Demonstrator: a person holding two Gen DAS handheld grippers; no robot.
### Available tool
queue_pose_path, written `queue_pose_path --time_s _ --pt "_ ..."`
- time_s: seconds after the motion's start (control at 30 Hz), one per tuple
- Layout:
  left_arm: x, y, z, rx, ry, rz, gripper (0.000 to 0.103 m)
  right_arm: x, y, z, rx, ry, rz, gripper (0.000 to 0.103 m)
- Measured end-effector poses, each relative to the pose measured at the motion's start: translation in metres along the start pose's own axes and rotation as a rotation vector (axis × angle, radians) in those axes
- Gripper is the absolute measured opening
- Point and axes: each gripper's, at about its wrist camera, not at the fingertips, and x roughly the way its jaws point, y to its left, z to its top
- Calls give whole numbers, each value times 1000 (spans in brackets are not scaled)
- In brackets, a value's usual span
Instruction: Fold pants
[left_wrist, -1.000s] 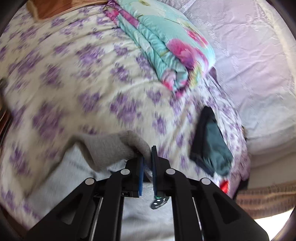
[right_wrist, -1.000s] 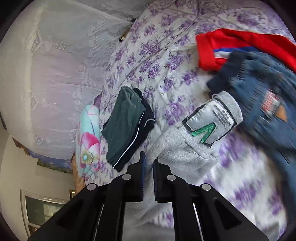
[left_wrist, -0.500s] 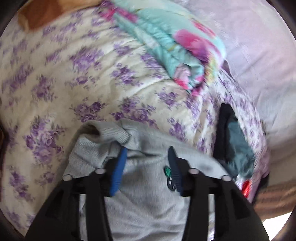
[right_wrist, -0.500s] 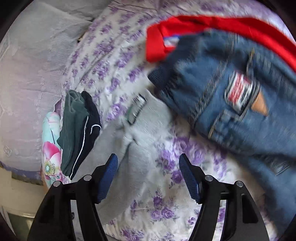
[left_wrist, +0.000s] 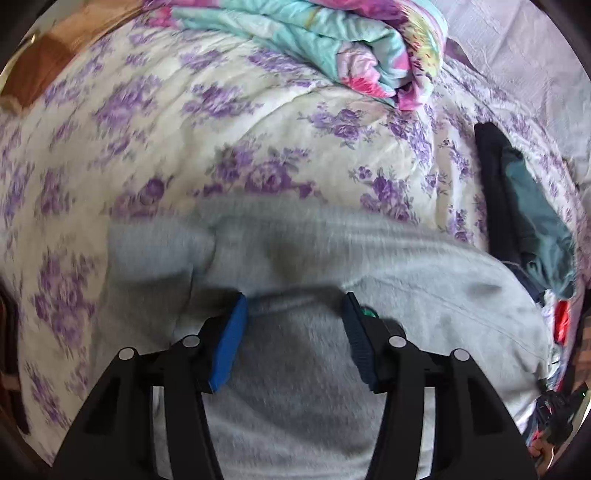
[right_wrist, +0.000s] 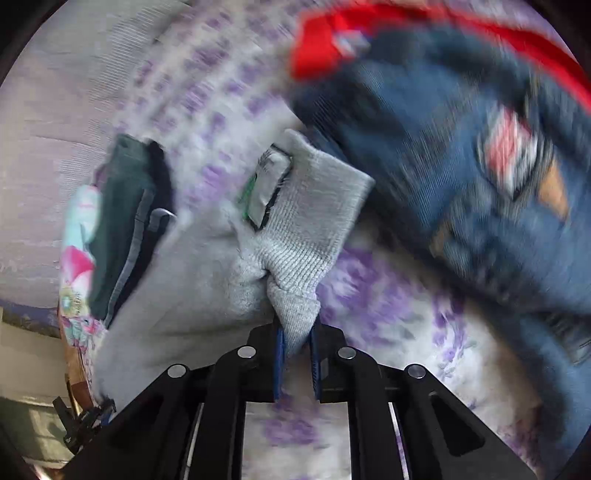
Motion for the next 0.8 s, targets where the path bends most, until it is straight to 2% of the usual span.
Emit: queue_pose_path --time_s 0.1,0.13,0.17,0.2,0.27,0.3,0.37,0.43,0.5,0.53,0.63,0.7,0.73,0.77,0.8 --pt "-7 -2 6 -7 22 9 53 -18 23 -8 -74 -61 -40 19" --pt "-22 0 5 -25 -6 -39 53 -29 32 -11 -100 -103 -64 37" --pt "-32 0 6 -23 -33 -70 57 -41 39 -14 -116 -154 -99 45" --pt "-43 2 5 -10 -62 -84 67 -54 48 -18 -140 -210 -123 47" --pt "-57 9 2 17 -97 -34 76 -68 71 -30 -223 -249 -85 47" --pt "-58 10 2 18 -99 -21 76 -71 81 -38 -265 -243 -54 47" --pt "-52 30 -2 -17 -62 -23 76 -63 120 -67 -387 -192 11 48" --pt "-47 53 -8 -95 -32 -20 75 -43 161 -99 -510 -105 59 50" --pt "-51 72 -21 -142 -31 -61 75 -16 201 -140 -653 -17 101 53" --pt "-54 77 -27 -136 -31 -56 75 -8 215 -158 -714 8 101 54" --pt "-56 88 -48 -92 -26 34 75 19 257 -208 -897 50 85 55" --pt "-59 103 -62 -111 -14 29 76 36 275 -225 -974 59 58 64" --pt "-60 110 -66 -126 -10 23 76 48 280 -233 -1008 66 21 69" --pt "-61 122 -73 -152 -3 21 76 61 280 -242 -1035 92 -39 70" --pt "-63 131 -79 -170 2 20 76 85 276 -245 -1052 157 -122 71"
